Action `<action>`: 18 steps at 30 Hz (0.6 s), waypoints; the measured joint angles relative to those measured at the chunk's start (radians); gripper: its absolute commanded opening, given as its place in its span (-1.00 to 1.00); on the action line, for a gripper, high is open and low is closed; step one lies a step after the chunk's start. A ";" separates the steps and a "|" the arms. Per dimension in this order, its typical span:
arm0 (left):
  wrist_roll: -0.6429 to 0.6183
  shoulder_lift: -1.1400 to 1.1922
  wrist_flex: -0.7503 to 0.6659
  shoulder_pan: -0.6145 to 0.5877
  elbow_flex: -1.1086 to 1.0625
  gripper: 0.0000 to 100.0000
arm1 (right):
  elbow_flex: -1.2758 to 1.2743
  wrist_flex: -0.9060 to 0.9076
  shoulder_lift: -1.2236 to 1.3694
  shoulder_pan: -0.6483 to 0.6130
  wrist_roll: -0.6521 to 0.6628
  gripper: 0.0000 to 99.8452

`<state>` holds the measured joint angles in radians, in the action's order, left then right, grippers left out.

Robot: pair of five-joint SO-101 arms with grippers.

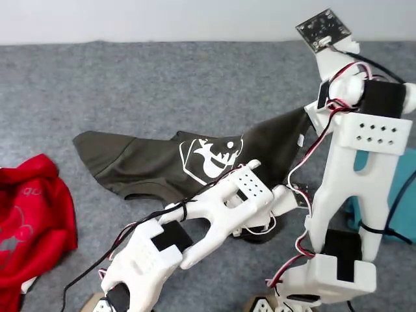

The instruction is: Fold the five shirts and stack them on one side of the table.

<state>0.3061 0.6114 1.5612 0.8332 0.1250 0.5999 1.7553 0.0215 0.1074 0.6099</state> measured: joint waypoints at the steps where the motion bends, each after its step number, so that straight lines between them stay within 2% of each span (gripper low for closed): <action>1: 0.005 -0.012 0.008 -0.003 -0.002 -0.97 | 0.000 0.000 0.000 0.000 0.000 -0.98; 8: 0.005 -0.224 0.100 -0.126 -0.009 -0.97 | 0.000 0.000 0.000 0.000 0.000 -0.98; 13: 0.018 -0.390 0.157 -0.321 -0.074 -0.97 | 0.000 0.000 0.000 0.000 0.000 -0.98; 18: 0.104 -0.621 0.163 -0.537 -0.137 -0.97 | 0.000 0.000 0.000 0.000 0.000 -0.98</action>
<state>0.4104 -0.0100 1.7238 0.2961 -0.0115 0.5999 1.7553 0.0215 0.1074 0.6099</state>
